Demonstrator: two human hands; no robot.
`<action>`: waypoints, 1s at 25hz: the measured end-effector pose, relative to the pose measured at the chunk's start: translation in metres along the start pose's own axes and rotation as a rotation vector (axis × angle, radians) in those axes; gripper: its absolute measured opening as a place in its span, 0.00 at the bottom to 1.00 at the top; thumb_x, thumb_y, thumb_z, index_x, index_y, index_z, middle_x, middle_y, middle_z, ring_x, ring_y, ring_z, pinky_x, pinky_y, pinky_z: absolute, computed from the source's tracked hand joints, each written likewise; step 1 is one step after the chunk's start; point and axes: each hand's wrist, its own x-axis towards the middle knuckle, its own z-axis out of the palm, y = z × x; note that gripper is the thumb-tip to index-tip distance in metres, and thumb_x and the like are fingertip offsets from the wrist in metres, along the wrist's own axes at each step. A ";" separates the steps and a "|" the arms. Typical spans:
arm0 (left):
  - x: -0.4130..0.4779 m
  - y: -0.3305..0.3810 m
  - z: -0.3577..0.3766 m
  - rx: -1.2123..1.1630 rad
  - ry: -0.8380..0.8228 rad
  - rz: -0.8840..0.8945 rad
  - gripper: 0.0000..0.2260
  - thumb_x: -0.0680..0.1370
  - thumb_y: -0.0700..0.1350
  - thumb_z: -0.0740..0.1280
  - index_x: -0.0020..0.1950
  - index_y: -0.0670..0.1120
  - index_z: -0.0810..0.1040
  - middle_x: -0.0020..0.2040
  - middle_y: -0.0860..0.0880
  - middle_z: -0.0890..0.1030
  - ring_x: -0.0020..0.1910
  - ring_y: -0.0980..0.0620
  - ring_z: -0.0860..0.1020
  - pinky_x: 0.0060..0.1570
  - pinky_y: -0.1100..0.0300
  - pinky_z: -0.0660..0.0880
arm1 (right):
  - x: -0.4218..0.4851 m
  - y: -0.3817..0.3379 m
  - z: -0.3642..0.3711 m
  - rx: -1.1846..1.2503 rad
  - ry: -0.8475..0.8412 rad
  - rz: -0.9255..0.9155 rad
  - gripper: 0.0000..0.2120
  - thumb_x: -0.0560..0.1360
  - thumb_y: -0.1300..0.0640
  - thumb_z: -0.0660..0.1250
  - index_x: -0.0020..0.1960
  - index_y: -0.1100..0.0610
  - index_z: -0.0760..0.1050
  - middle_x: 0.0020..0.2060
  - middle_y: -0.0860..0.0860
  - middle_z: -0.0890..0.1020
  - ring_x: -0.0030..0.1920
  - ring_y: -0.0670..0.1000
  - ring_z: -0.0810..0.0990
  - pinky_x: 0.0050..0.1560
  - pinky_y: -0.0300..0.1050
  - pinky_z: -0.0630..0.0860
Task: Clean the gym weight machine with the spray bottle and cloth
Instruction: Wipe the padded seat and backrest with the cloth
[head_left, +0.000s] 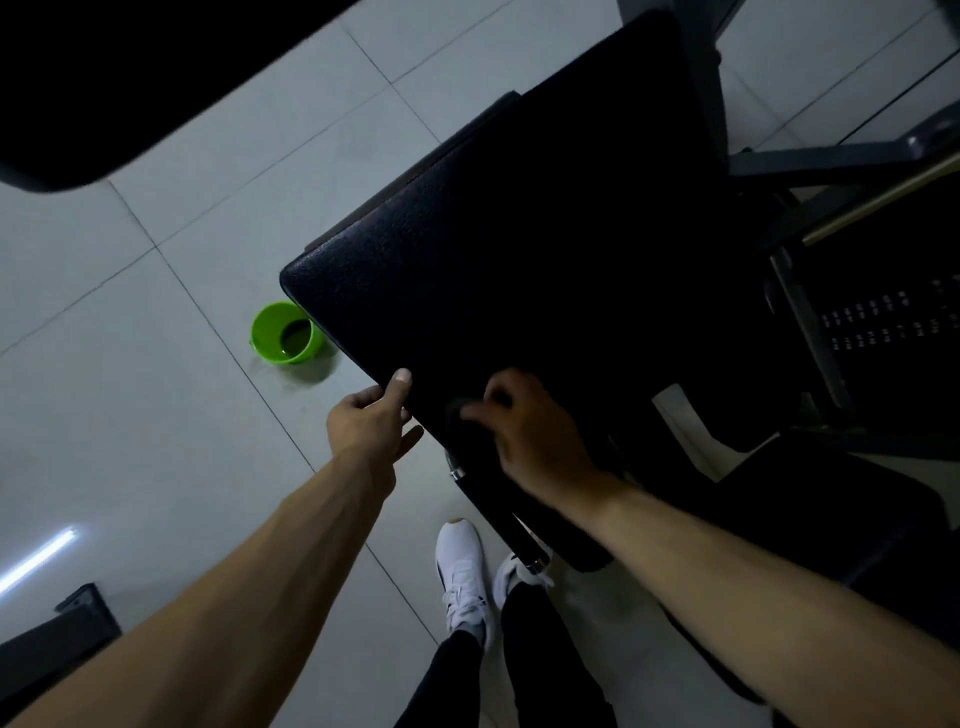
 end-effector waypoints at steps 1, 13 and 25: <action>-0.004 -0.007 -0.001 0.001 -0.017 -0.019 0.21 0.76 0.49 0.76 0.64 0.40 0.77 0.57 0.43 0.84 0.56 0.47 0.84 0.47 0.51 0.84 | 0.020 0.016 -0.012 -0.028 0.071 0.056 0.16 0.75 0.59 0.62 0.60 0.51 0.82 0.54 0.55 0.76 0.53 0.59 0.78 0.48 0.54 0.81; -0.030 -0.038 0.010 0.217 -0.139 -0.045 0.14 0.80 0.50 0.70 0.57 0.40 0.78 0.53 0.43 0.83 0.48 0.46 0.86 0.40 0.54 0.83 | -0.068 -0.005 0.017 0.012 -0.082 0.109 0.15 0.72 0.64 0.66 0.57 0.52 0.82 0.57 0.55 0.77 0.56 0.60 0.78 0.46 0.53 0.83; -0.039 -0.077 0.012 0.261 -0.206 -0.071 0.15 0.79 0.49 0.72 0.55 0.37 0.79 0.49 0.42 0.85 0.46 0.45 0.86 0.44 0.52 0.84 | -0.112 -0.021 0.041 0.064 0.018 0.437 0.19 0.72 0.68 0.69 0.58 0.50 0.80 0.60 0.52 0.74 0.60 0.57 0.75 0.54 0.43 0.78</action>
